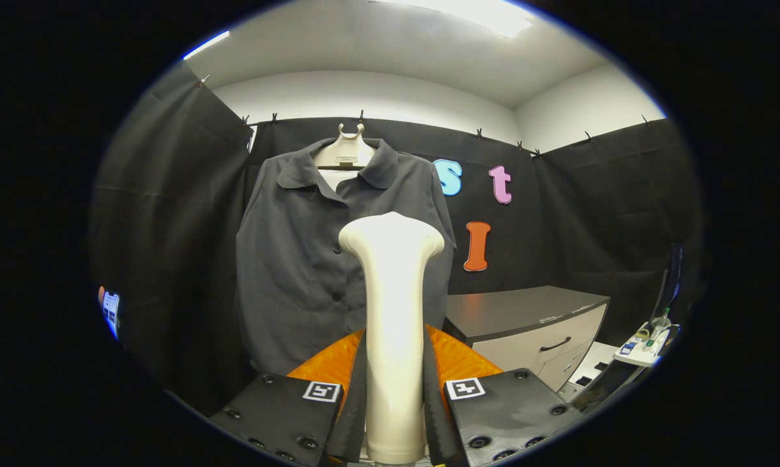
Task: Iron the clothes twice with a garment steamer, once on the left side and once on the right side.
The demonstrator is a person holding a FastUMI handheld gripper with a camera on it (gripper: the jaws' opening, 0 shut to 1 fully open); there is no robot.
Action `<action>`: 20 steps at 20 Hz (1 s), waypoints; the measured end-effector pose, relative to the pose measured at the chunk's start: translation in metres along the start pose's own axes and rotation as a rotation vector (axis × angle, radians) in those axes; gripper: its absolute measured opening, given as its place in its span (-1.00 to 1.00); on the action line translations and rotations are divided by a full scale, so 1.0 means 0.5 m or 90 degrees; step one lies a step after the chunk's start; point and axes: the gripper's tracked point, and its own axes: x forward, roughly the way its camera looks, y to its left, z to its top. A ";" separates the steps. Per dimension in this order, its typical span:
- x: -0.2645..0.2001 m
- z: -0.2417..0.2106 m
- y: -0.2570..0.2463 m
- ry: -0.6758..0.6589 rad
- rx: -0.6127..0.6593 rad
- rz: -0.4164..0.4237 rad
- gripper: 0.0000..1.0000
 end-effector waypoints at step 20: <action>0.027 0.009 0.022 -0.006 0.006 0.013 -0.10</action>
